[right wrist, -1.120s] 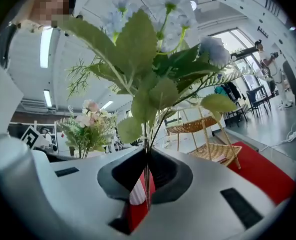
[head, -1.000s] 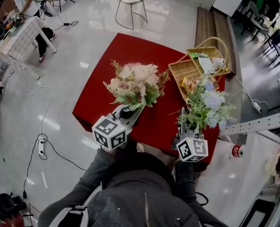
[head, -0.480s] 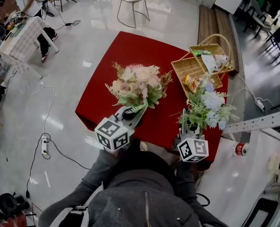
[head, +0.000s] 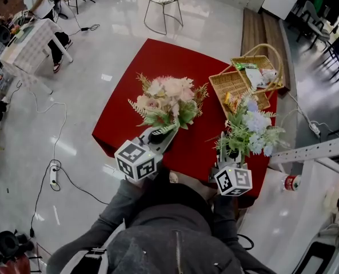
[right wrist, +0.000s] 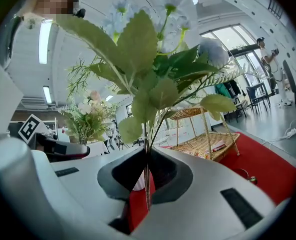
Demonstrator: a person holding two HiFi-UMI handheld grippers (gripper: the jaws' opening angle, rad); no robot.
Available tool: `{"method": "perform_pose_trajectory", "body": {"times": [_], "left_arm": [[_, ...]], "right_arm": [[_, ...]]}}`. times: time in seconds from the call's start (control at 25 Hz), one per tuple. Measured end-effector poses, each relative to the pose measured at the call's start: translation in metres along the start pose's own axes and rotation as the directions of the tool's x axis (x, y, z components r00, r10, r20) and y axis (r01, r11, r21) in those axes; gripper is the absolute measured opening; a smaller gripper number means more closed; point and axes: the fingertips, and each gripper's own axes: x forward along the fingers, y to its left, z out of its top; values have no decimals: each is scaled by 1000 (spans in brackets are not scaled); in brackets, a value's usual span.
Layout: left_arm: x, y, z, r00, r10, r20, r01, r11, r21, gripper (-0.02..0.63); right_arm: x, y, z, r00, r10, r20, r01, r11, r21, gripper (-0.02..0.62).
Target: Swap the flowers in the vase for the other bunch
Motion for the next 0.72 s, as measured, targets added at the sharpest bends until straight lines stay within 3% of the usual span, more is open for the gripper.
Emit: {"method": "perform_pose_trajectory", "body": {"times": [0.72], "left_arm": [[22,9,50,999,8,43,-11,996,85,21]], "right_arm": [[3,8,-4,999,23,-29,-23,1000,17,29]]}}
